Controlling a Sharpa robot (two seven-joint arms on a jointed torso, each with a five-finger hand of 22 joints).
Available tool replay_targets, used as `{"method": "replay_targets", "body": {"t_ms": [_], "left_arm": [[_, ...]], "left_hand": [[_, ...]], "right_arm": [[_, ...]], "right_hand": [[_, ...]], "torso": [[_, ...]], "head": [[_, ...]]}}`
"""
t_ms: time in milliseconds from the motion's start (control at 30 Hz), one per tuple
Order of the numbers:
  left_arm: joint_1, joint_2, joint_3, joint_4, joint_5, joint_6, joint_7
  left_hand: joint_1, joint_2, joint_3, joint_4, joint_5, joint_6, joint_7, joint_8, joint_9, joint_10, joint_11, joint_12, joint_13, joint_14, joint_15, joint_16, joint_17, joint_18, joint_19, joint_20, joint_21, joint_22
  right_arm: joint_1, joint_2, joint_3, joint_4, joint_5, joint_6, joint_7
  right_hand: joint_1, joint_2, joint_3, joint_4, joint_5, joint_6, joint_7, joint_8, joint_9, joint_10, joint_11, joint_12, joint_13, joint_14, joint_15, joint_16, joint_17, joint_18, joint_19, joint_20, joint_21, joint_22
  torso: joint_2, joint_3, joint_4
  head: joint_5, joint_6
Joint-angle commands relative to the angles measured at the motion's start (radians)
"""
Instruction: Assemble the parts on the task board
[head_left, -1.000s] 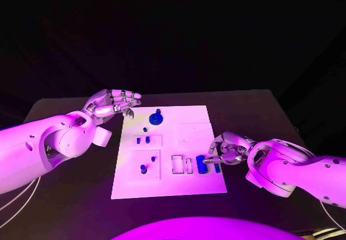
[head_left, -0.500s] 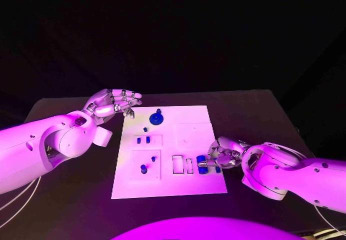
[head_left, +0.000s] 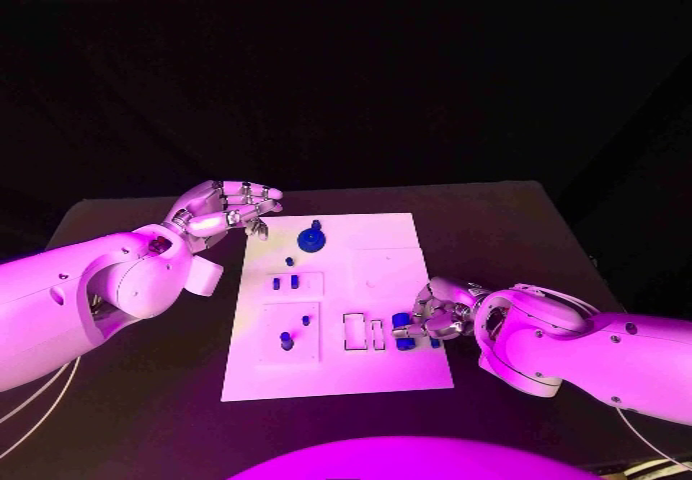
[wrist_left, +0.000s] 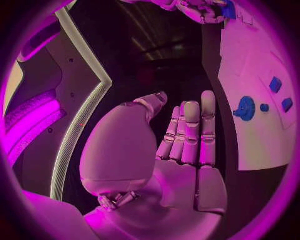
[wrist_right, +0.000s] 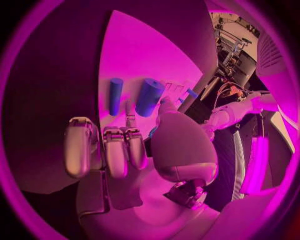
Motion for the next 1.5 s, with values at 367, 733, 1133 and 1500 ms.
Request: {"method": "replay_targets", "body": {"t_ms": [367,733,1133,1500], "left_arm": [[0.000,0.001,0.001,0.002,-0.010,0.016,0.008],[0.000,0.001,0.001,-0.001,-0.010,0.019,0.007],[0.000,0.002,0.001,-0.005,-0.008,0.025,0.006],[0.000,0.007,0.001,-0.010,-0.007,0.034,0.008]], "left_hand": [[-0.011,0.001,-0.001,0.009,0.005,-0.008,0.000,0.006,0.001,-0.006,0.001,0.006,0.001,-0.007,0.002,0.002,0.001,0.015,0.000,0.008,-0.005,-0.002],[-0.011,0.001,-0.001,0.010,0.006,-0.009,0.000,0.006,0.001,-0.007,0.001,0.006,0.001,-0.006,0.002,0.003,0.003,0.015,0.000,0.008,-0.005,-0.002],[-0.011,0.001,-0.001,0.010,0.006,-0.009,0.000,0.006,0.001,-0.007,0.001,0.006,0.001,-0.006,0.002,0.003,0.003,0.015,0.000,0.008,-0.005,-0.002],[-0.009,-0.001,-0.002,0.010,0.007,-0.010,0.000,0.006,0.001,-0.010,0.001,0.006,0.001,-0.008,0.002,0.003,0.000,0.015,0.001,0.008,-0.006,-0.003]], "right_arm": [[-0.015,0.017,-0.005,-0.011,-0.016,0.015,-0.028],[-0.016,0.018,-0.005,0.006,0.043,-0.063,-0.003],[0.007,0.007,-0.003,0.042,0.169,-0.148,0.044],[0.028,0.050,-0.002,0.043,0.244,-0.113,0.049]], "right_hand": [[0.088,0.035,0.026,-0.007,-0.003,0.034,-0.013,0.009,0.001,0.089,-0.018,-0.002,0.239,0.102,-0.015,0.002,0.252,-0.013,0.004,-0.017,-0.003,0.105],[0.174,0.048,0.010,-0.014,-0.003,0.060,-0.027,0.021,0.015,0.091,-0.031,-0.002,0.243,0.102,-0.026,0.002,0.252,-0.014,0.006,-0.028,-0.004,0.109],[0.178,0.052,0.008,-0.011,-0.003,0.061,-0.027,0.020,0.016,0.090,-0.032,-0.002,0.242,0.102,-0.027,0.002,0.250,-0.013,0.004,-0.029,-0.009,0.106],[0.174,0.060,0.006,-0.007,-0.003,0.061,-0.026,0.019,0.016,0.088,-0.031,-0.005,0.238,0.102,-0.027,0.002,0.249,-0.012,0.002,-0.029,-0.015,0.103]], "torso": [[-0.001,-0.0012,0.0008],[0.000,-0.0017,0.0005],[-0.001,-0.0017,0.0000],[0.001,-0.0027,0.0005]], "head": [[0.001,0.001],[0.003,0.004],[0.008,0.008],[0.012,0.009]]}}
